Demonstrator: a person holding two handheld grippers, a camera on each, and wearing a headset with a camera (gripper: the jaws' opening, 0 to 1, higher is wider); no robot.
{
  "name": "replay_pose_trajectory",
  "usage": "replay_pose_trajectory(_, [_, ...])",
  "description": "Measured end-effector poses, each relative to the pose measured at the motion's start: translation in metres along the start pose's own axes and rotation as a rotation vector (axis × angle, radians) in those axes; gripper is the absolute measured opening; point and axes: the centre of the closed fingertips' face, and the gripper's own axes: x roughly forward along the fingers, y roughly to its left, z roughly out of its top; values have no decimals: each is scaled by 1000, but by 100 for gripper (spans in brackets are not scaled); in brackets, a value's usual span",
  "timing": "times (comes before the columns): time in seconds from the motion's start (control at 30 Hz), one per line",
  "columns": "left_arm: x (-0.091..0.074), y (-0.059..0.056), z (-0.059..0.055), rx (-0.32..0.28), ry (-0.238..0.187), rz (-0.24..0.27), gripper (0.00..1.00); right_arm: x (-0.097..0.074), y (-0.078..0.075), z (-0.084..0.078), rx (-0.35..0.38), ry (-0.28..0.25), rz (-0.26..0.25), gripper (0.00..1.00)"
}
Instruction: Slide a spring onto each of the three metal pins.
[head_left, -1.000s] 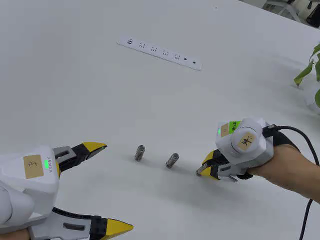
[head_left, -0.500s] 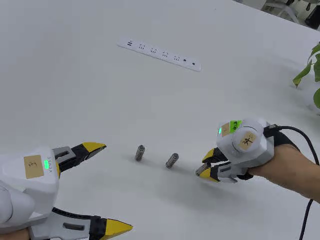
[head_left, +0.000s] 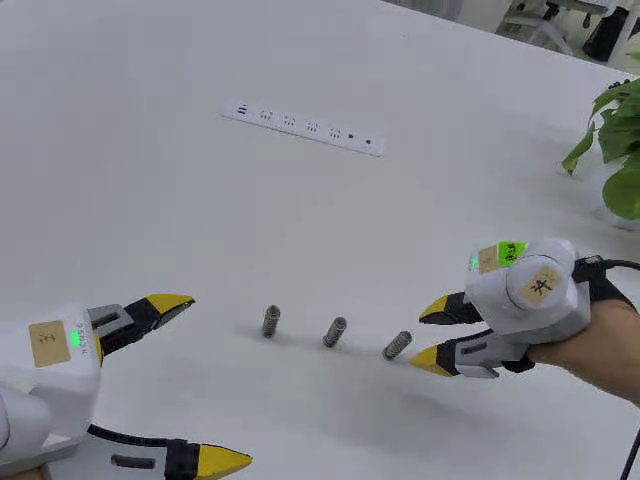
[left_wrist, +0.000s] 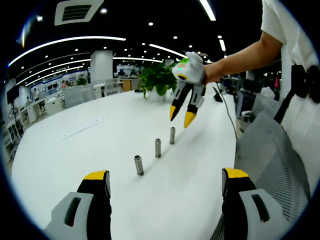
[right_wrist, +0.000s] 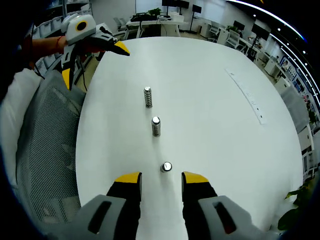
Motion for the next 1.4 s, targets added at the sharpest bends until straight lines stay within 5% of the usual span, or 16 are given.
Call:
replay_pose_trajectory(0.2, [-2, -2, 4, 18, 17, -5, 94, -20, 11, -5, 51, -62, -33, 42])
replay_pose_trajectory(0.57, [-7, -3, 11, 40, 26, -4, 96, -53, 27, -18, 210, -254, -126, 58])
replay_pose_trajectory(1.0, [-10, 1, 7, 23, 35, 3, 100, -67, 50, -30, 311, -423, -181, 78])
replay_pose_trajectory(1.4, [-9, 3, 0, 10, 61, 40, 100, -70, 59, -44, 404, -493, -227, 81])
